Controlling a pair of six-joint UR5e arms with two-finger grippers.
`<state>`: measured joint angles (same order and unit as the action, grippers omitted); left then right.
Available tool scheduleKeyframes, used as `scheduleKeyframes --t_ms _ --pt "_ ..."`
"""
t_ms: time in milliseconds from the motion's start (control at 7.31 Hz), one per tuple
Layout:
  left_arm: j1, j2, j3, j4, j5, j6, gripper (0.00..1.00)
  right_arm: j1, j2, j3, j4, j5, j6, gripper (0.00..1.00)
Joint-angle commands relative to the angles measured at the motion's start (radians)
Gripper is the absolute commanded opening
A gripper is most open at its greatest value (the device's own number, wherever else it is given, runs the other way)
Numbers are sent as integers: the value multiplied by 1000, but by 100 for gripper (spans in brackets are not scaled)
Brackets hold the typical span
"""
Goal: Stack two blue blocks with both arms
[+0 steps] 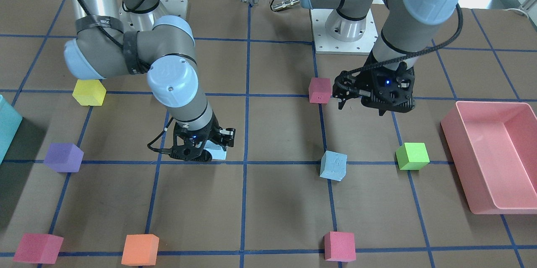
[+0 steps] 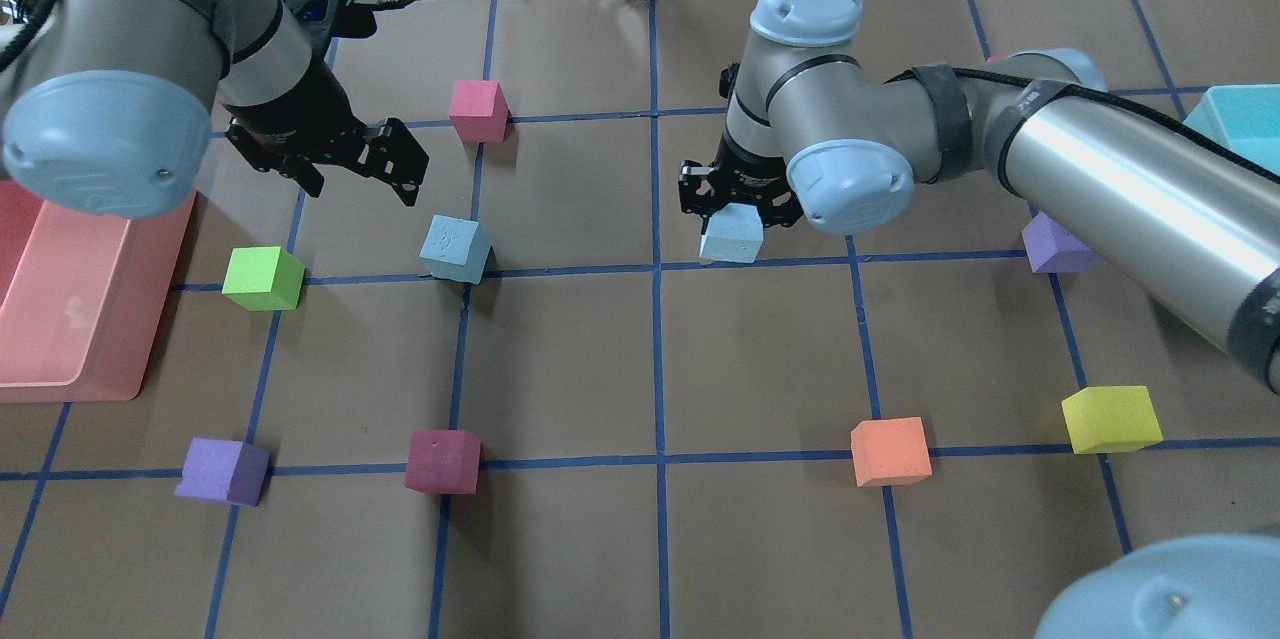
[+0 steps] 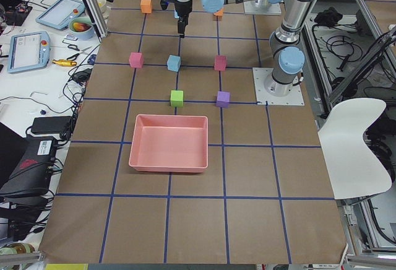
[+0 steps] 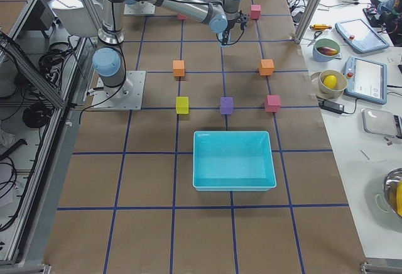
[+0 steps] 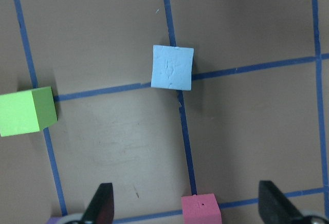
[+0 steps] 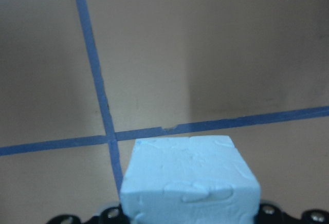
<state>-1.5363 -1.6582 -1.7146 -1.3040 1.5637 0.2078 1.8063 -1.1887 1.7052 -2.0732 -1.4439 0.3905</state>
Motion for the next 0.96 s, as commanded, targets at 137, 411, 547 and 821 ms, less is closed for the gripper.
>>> scheduleKeyframes --t_ms 137,411,547,821 --pt "1 -124 -11 154 -2 47 100 119 49 7 -2 0 126 0" --pt "1 -173 -14 198 -7 41 100 123 49 57 -22 0 148 0" --pt "1 -196 -13 206 -7 32 100 125 49 74 -48 0 148 0" --pt "-4 -247 -28 268 -14 -61 100 140 54 80 -51 11 151 0"
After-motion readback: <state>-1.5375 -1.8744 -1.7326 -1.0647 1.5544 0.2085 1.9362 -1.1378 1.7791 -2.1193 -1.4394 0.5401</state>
